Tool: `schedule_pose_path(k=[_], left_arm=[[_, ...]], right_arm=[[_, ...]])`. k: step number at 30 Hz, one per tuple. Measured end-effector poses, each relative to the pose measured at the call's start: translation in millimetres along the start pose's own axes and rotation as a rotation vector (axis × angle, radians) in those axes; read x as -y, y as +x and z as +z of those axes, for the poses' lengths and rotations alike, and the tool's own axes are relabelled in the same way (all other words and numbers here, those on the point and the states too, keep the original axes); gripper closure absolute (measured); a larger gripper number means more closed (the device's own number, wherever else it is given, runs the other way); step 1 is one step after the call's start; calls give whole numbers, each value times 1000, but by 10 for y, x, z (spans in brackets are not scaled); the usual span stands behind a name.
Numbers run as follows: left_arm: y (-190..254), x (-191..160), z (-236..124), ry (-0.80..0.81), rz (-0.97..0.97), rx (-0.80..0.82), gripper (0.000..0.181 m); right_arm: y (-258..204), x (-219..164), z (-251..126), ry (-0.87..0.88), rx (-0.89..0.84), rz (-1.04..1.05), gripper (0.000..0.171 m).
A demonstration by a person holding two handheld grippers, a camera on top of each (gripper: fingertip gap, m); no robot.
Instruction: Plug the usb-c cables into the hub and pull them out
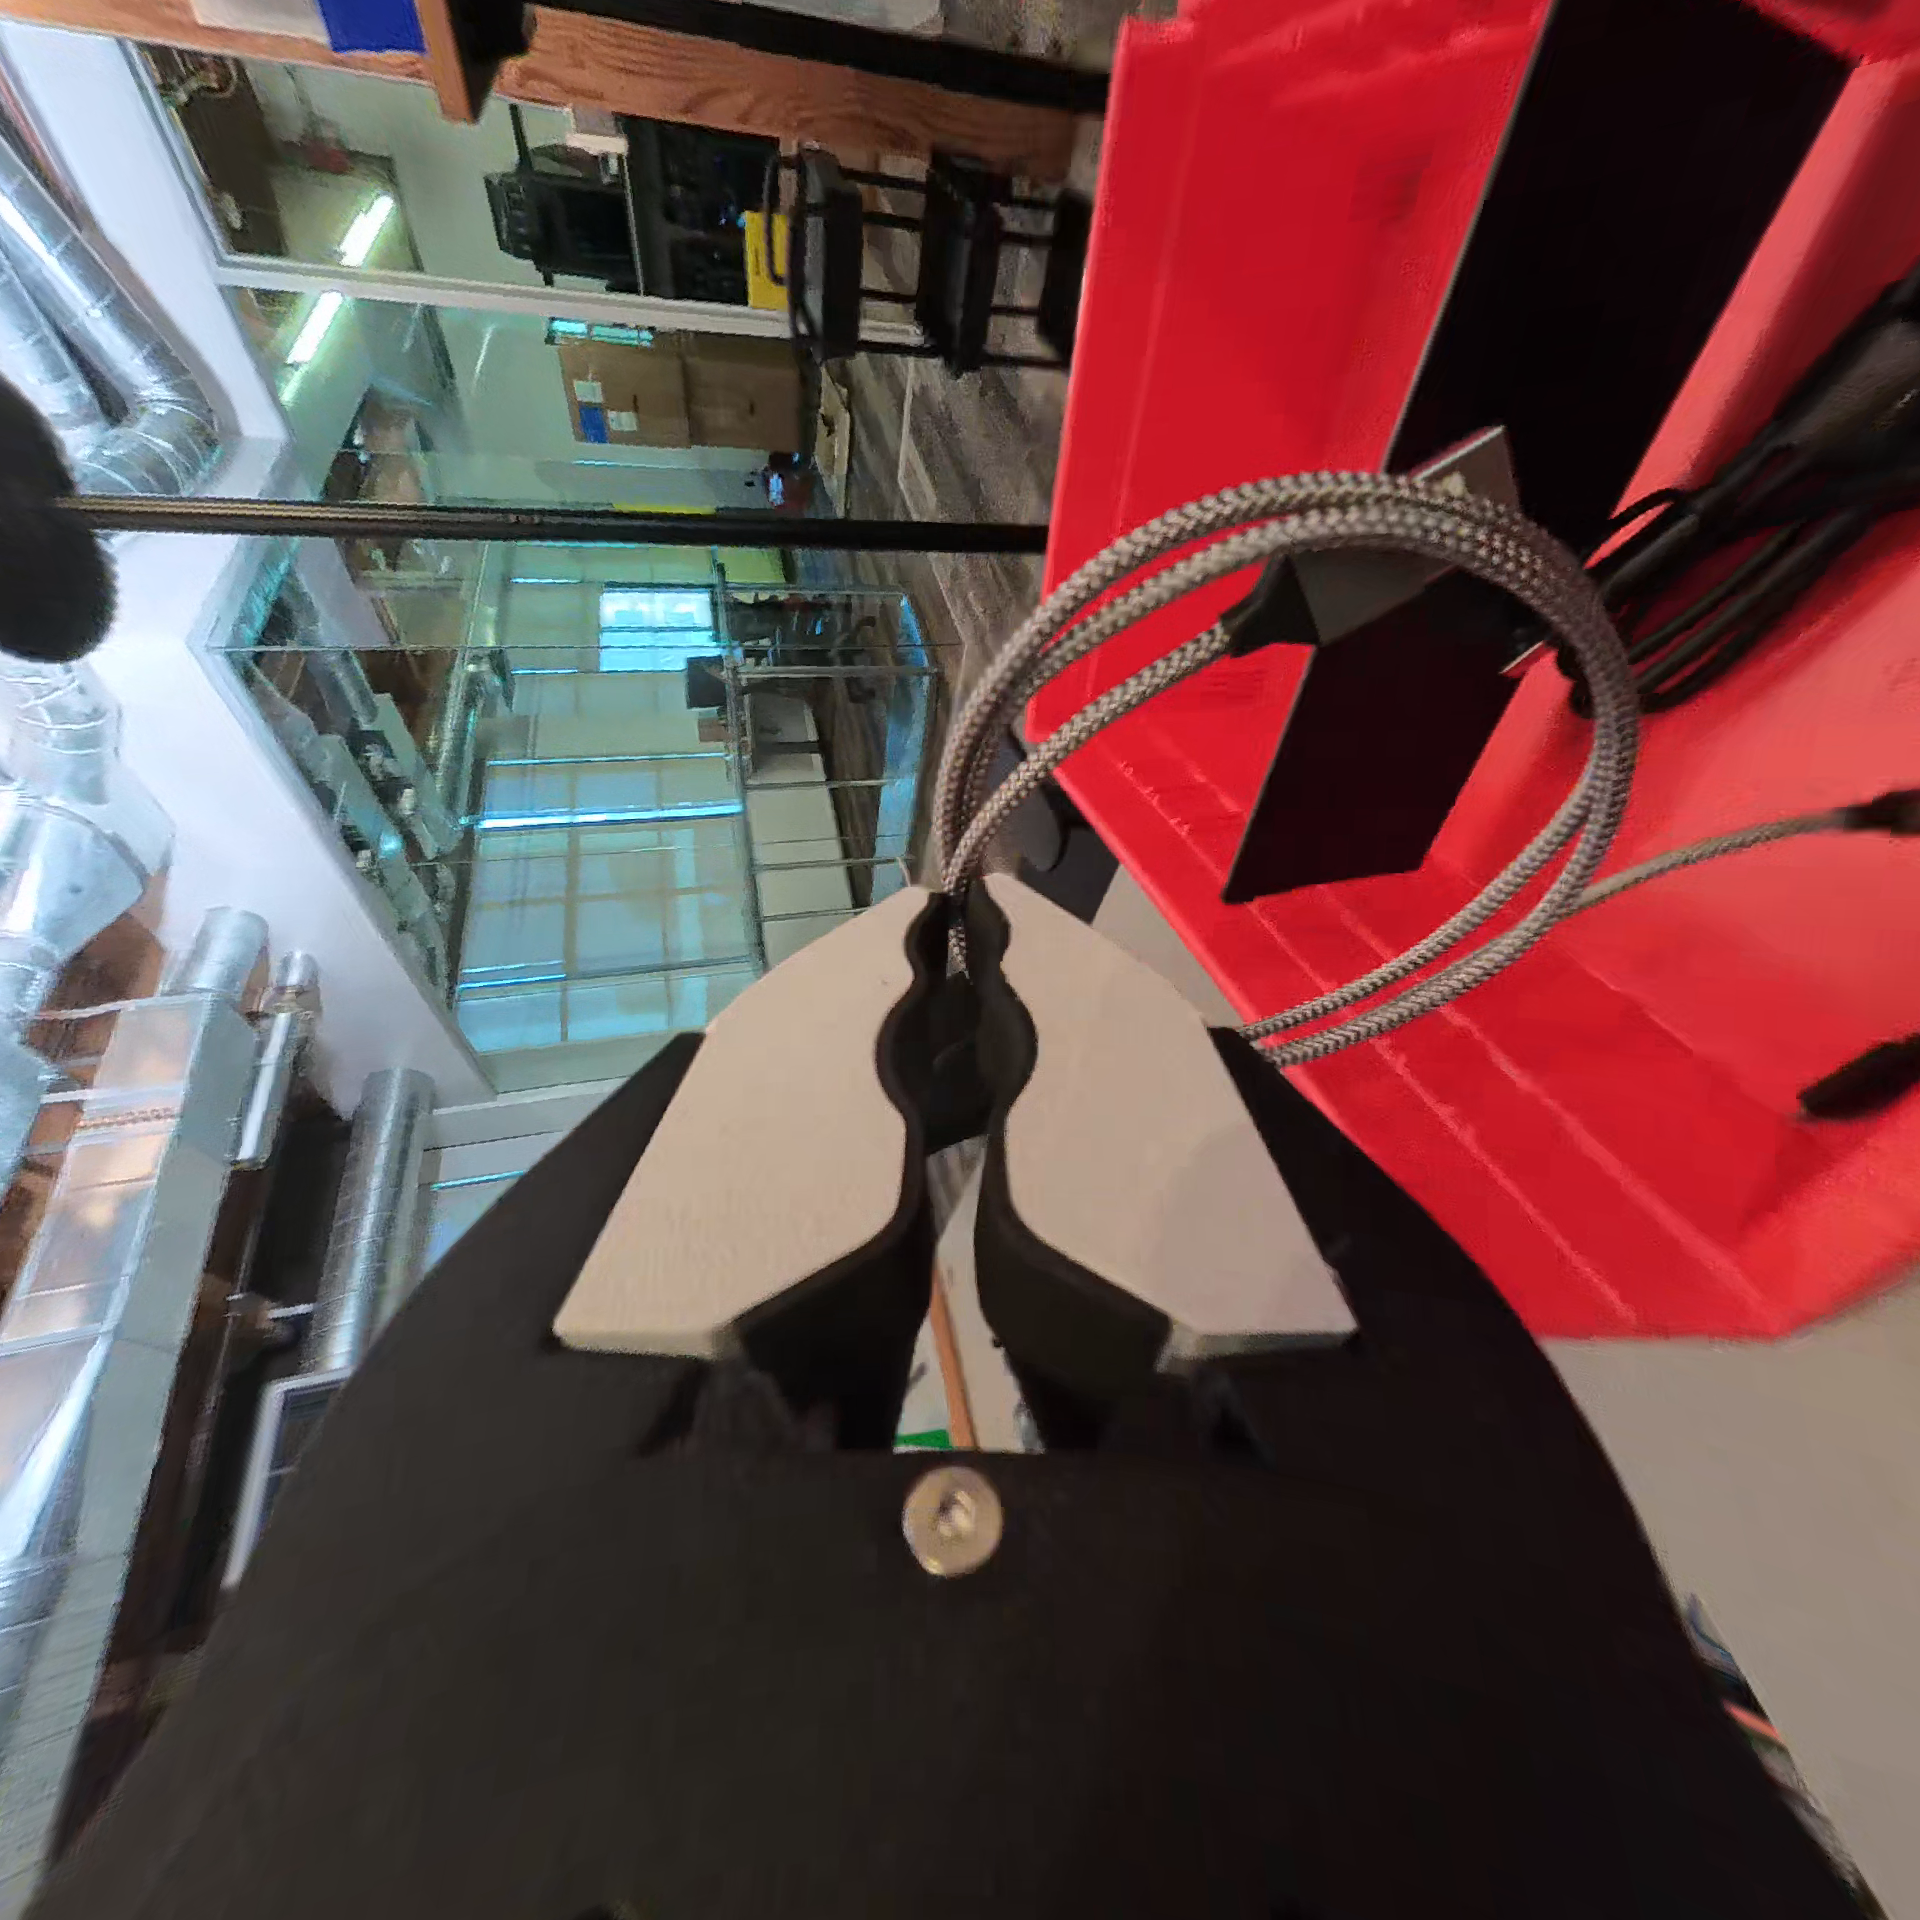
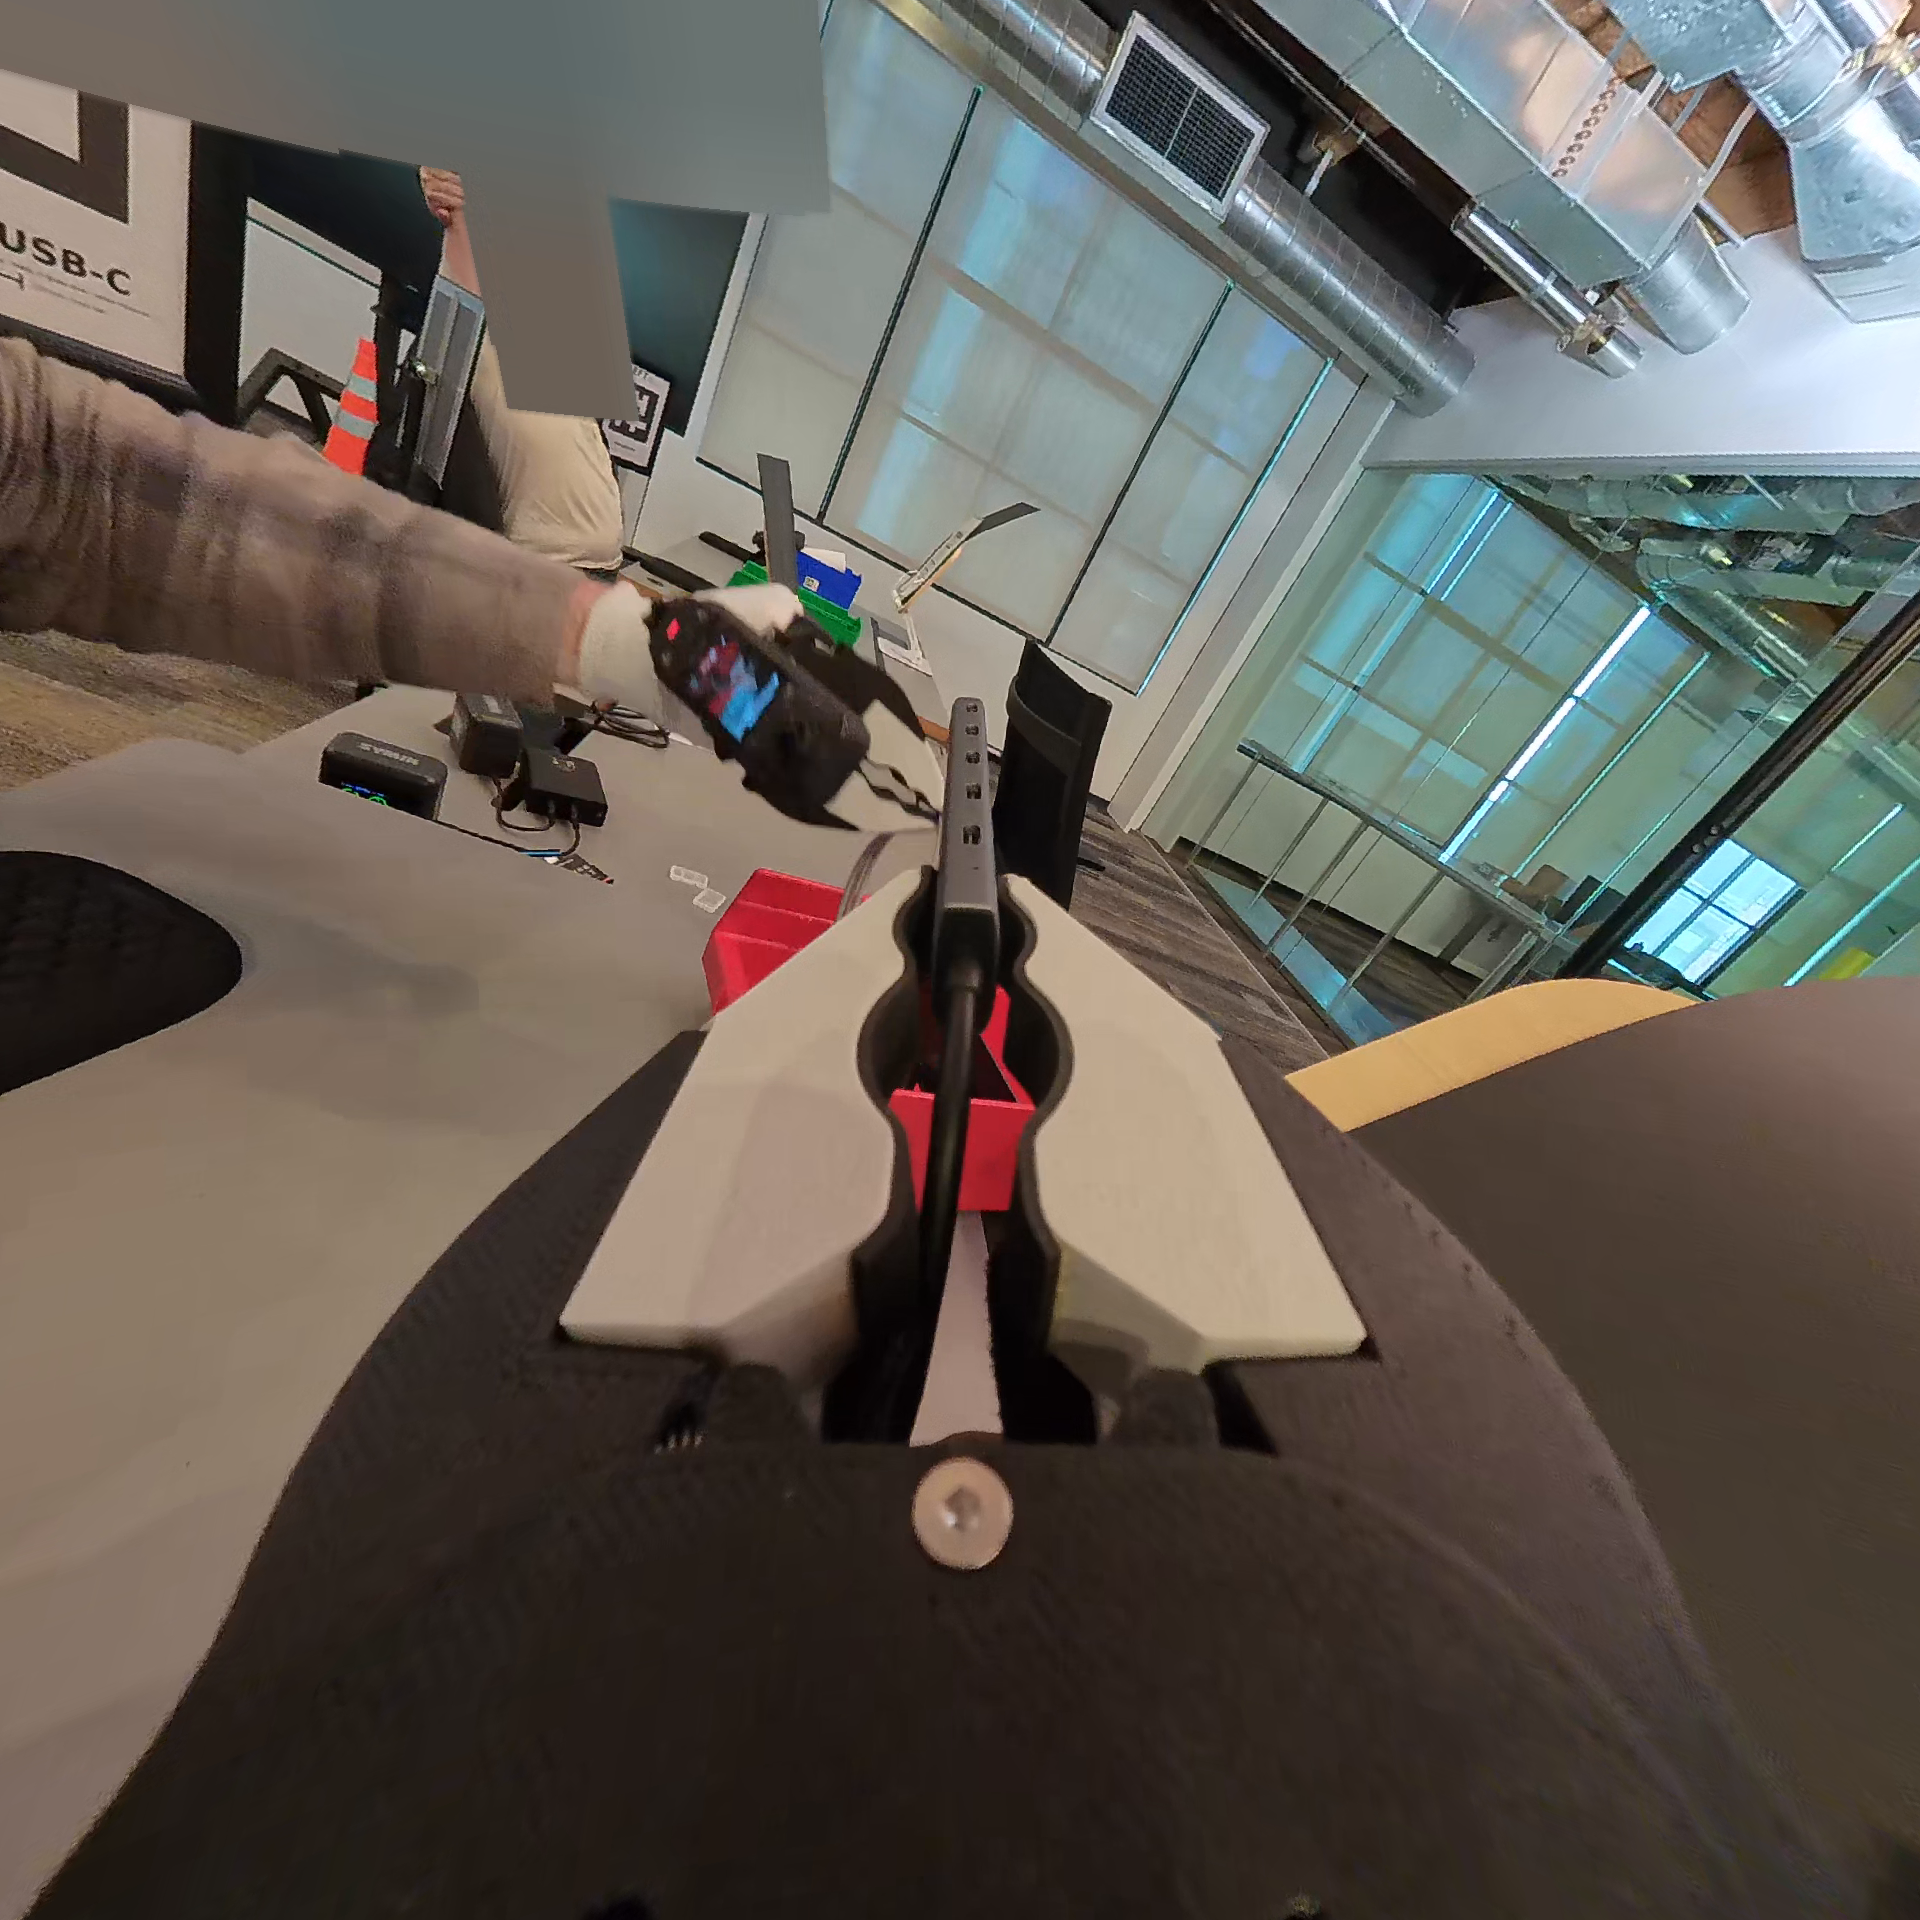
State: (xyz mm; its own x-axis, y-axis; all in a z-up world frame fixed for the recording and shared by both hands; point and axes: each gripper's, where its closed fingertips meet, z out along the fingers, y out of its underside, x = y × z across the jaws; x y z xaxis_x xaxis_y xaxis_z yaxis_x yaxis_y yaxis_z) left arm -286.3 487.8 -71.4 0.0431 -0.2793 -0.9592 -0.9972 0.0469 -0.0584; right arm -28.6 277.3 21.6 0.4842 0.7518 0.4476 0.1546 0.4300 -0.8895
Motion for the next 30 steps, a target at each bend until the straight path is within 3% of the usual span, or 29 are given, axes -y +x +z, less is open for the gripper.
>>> schedule_pose_path(k=[6,12,16,19,23,30], left_arm=[[-207,178,-666,49,-141,-172,178],[-504,449,-1100,134,-238,-155,178],[-564,635,-1438,214,-410,-238,178],[-190,717,-1550,216,-527,-377,178],[629,699,-1512,156,-672,-573,178],[1598,505,-1400,19,-852,-755,178]], right_arm=[[20,39,-50,0,-7,-8,165],[40,124,-123,14,-19,-21,165],[80,136,-191,8,-32,-24,165],[114,111,-233,9,-35,-8,165],[132,69,-265,9,-32,11,165],[108,73,-260,17,-14,20,165]])
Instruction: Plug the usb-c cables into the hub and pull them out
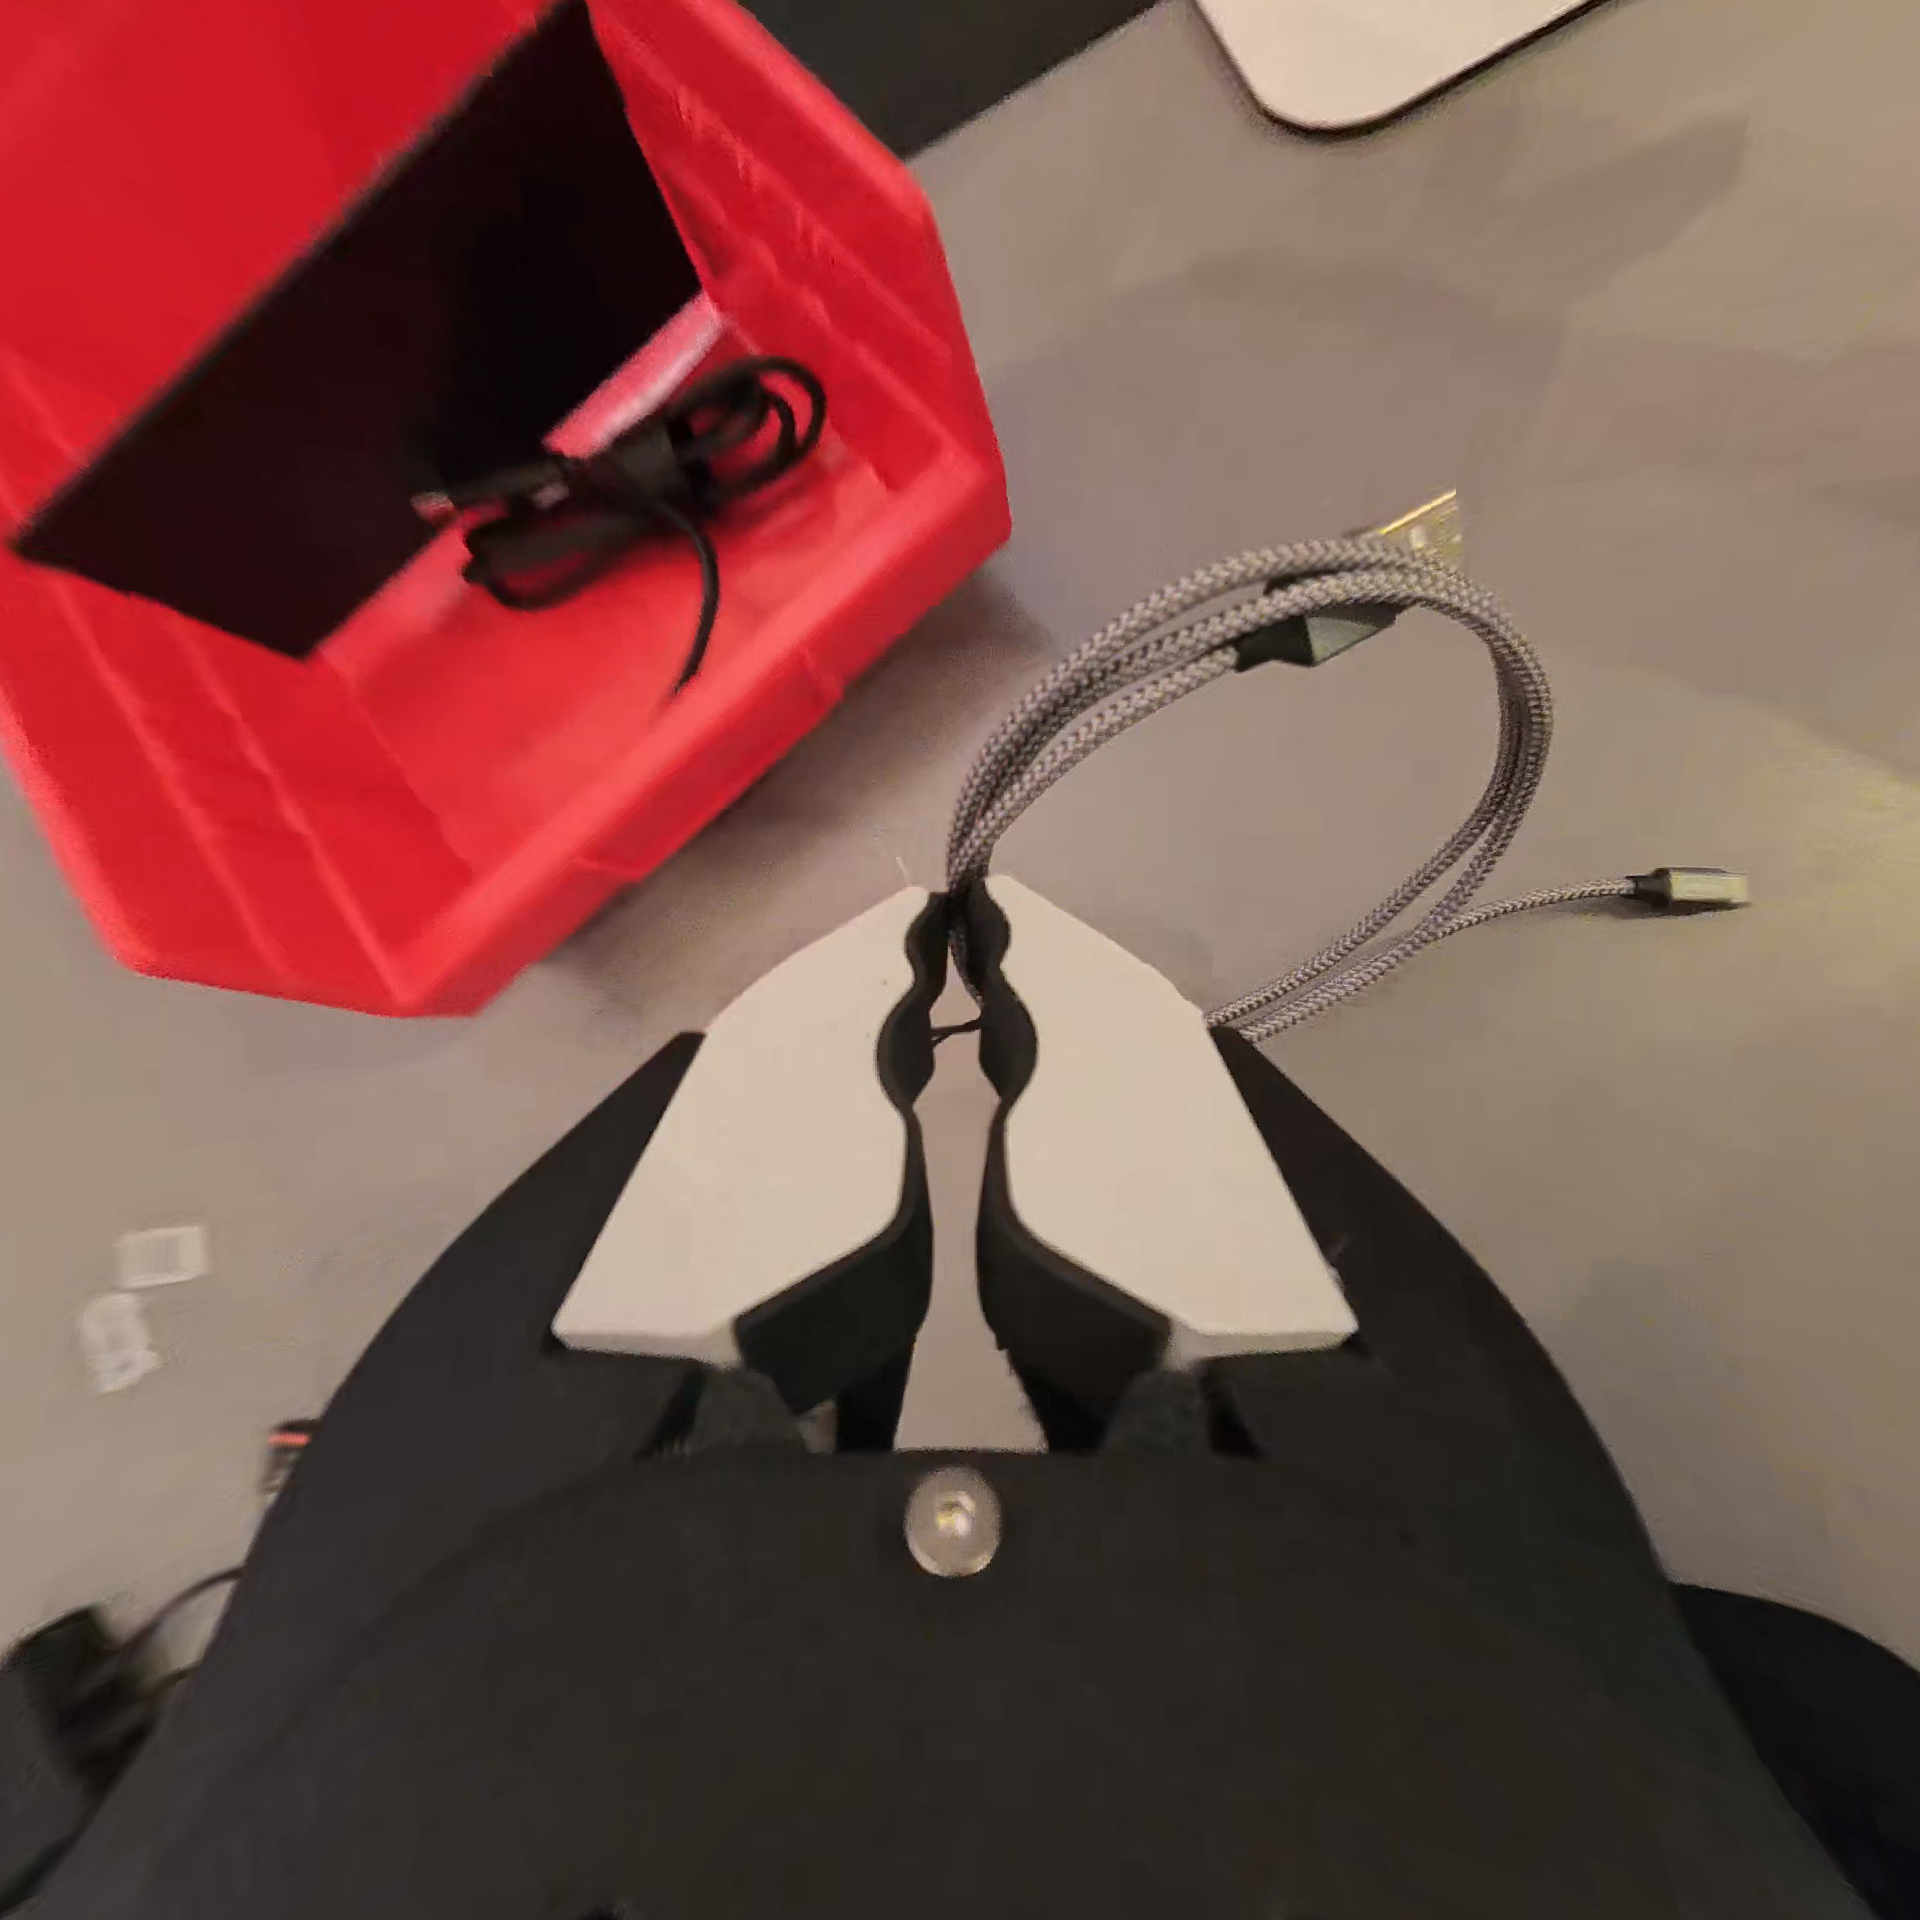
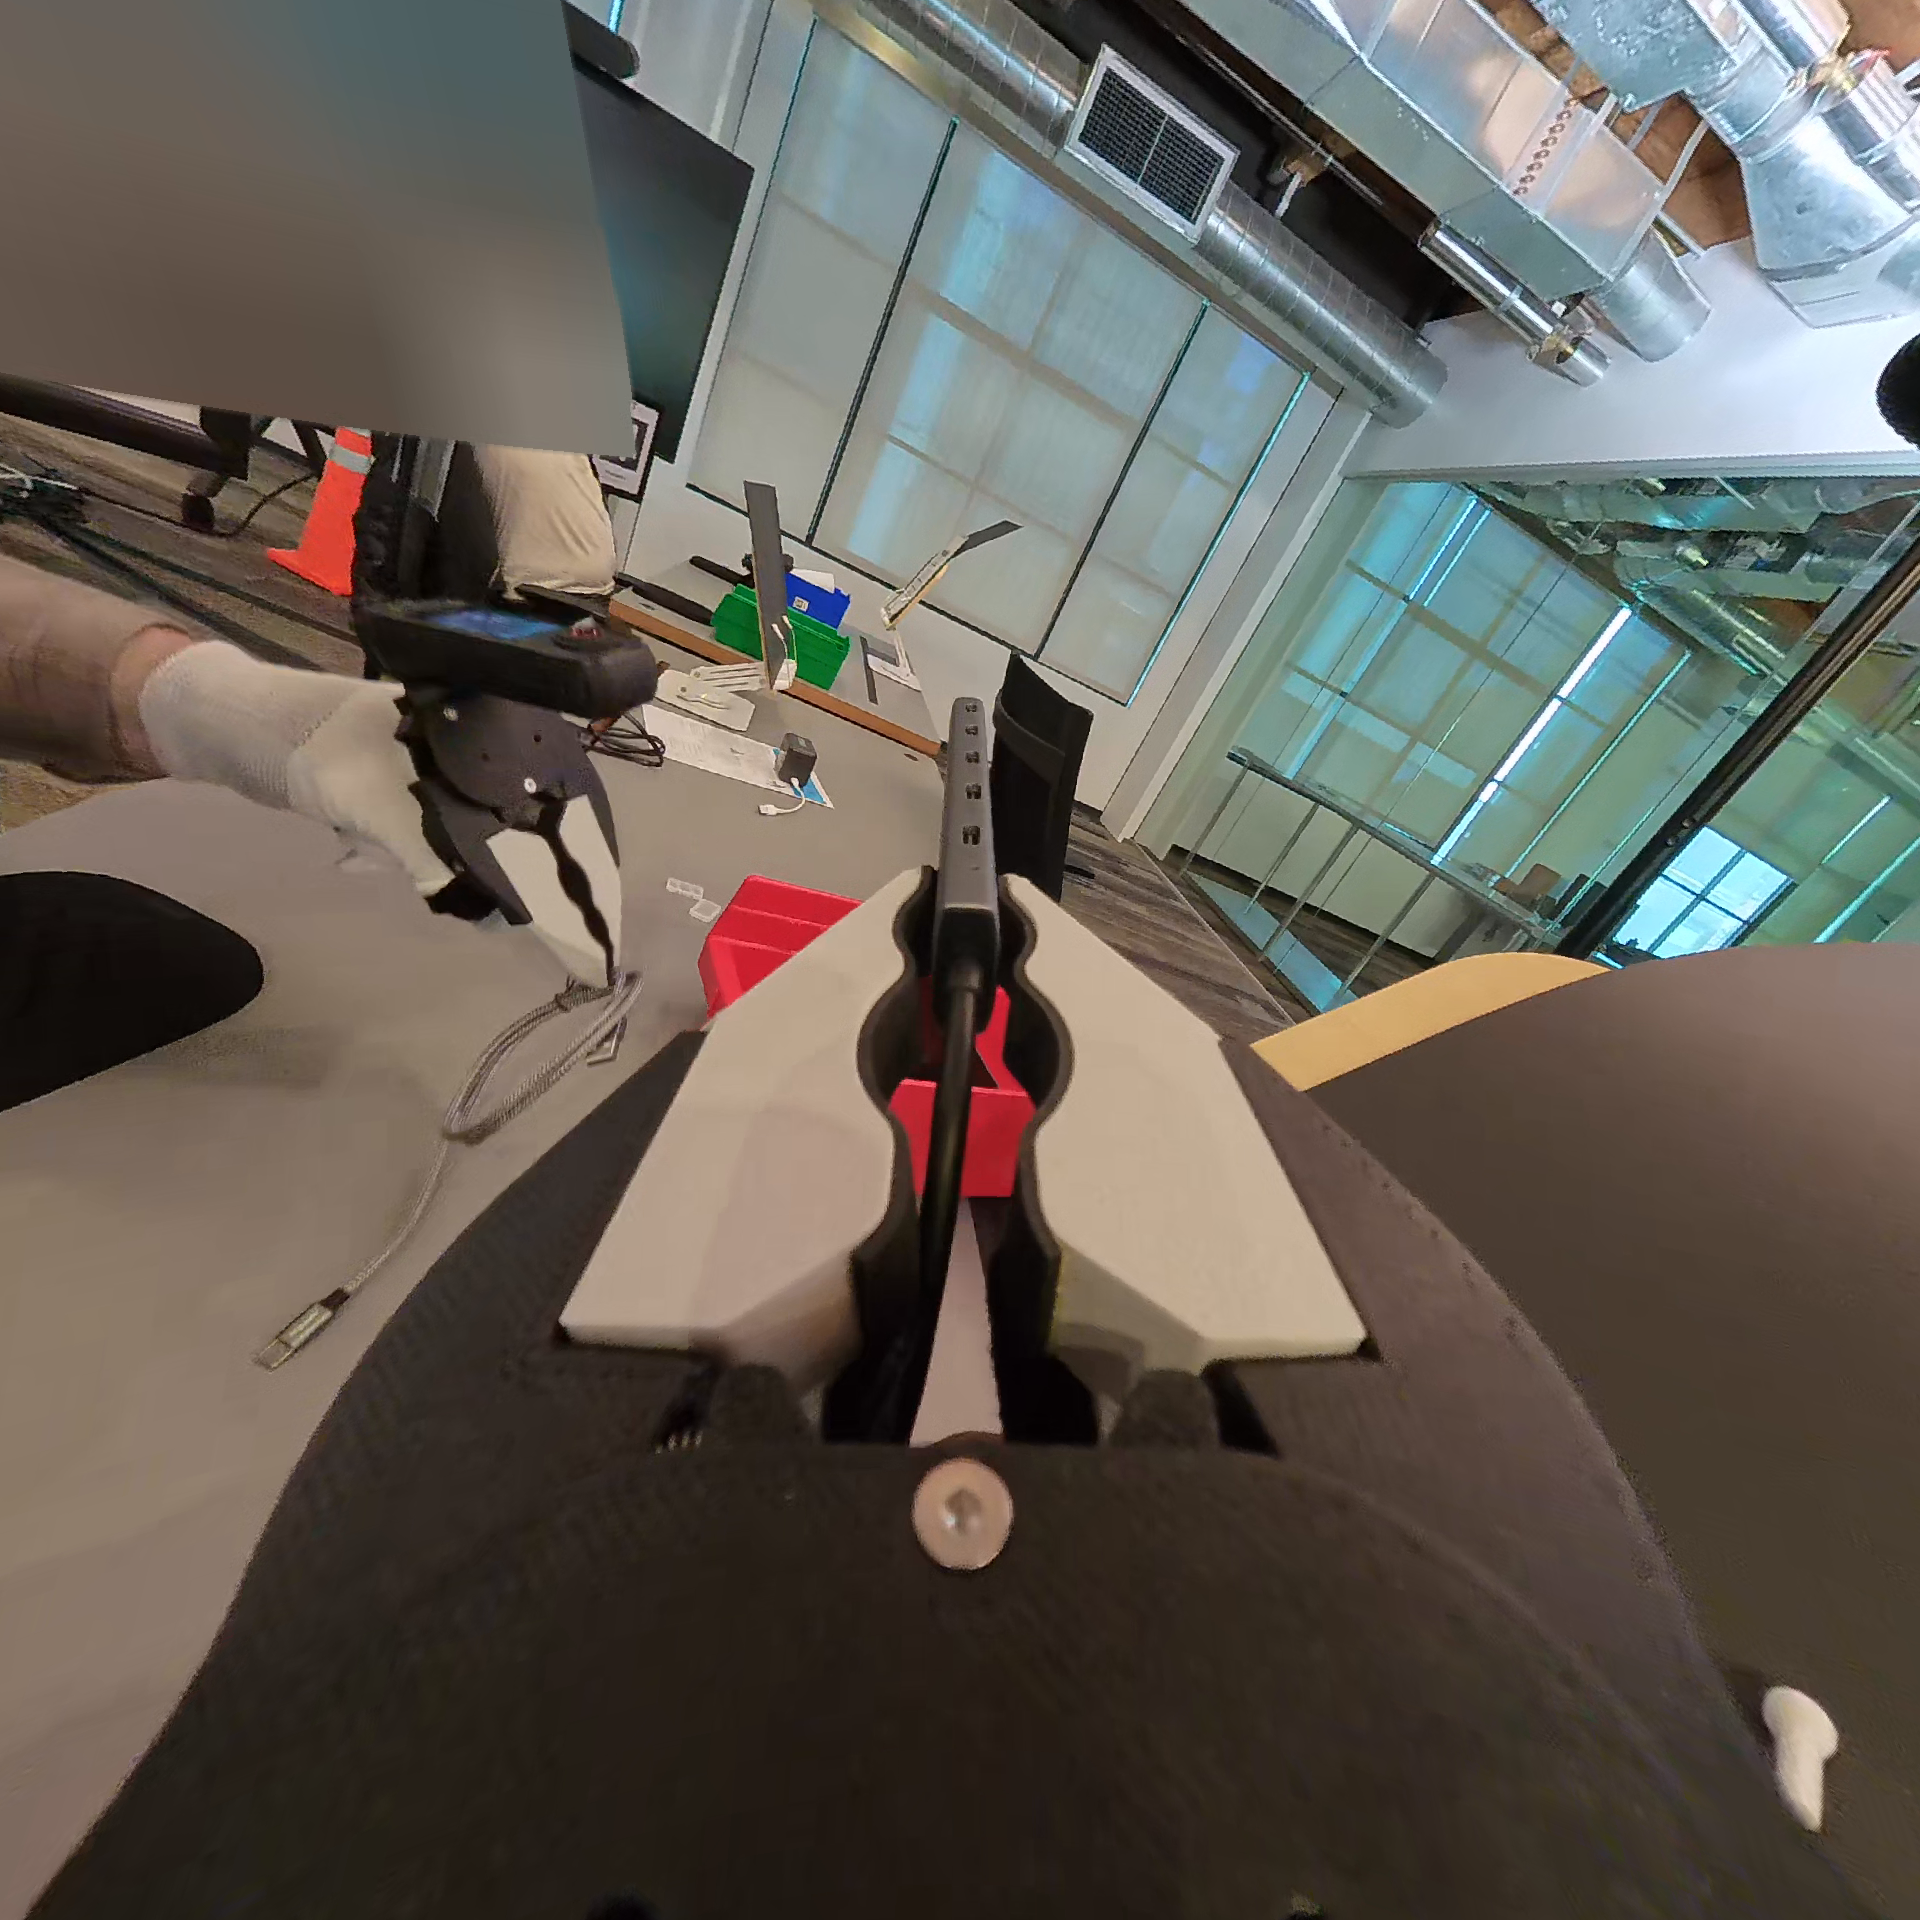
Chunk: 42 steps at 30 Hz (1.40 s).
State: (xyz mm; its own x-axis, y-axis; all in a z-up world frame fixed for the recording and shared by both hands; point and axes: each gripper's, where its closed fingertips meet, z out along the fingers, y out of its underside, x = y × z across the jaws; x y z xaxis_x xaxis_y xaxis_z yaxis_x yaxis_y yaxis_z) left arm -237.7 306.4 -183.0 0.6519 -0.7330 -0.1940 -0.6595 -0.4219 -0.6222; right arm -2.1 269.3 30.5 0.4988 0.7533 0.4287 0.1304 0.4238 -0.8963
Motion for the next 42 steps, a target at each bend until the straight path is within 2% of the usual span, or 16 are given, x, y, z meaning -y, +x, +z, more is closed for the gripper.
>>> schedule_pose_path(k=[6,12,15,18,20,23,30,33,38,42], left_arm=[[106,-368,280,-76,-88,-99,177],[129,-395,214,-40,-72,-125,154],[383,-190,71,67,49,-219,153],[878,-4,-32,126,263,-345,153],[1164,24,17,94,379,-401,150],[1356,-18,258,9,462,-412,147],[1688,-147,545,-122,396,-618,155],[1744,-112,561,-129,359,-693,166],[1738,-90,592,-109,376,-682,174],[1611,-1,614,-27,392,-535,175]], right_arm=[[-37,-52,59,-8,20,10,165],[-43,-121,86,-21,27,19,165],[-45,-145,100,-20,31,28,165],[-67,-158,127,-19,40,33,165],[-82,-157,146,-19,45,33,165],[-103,-125,155,-6,54,34,165],[-78,-115,126,11,51,45,165],[-60,-135,114,11,47,51,165],[-49,-147,105,10,44,52,165],[-52,-176,118,-2,44,49,165]])
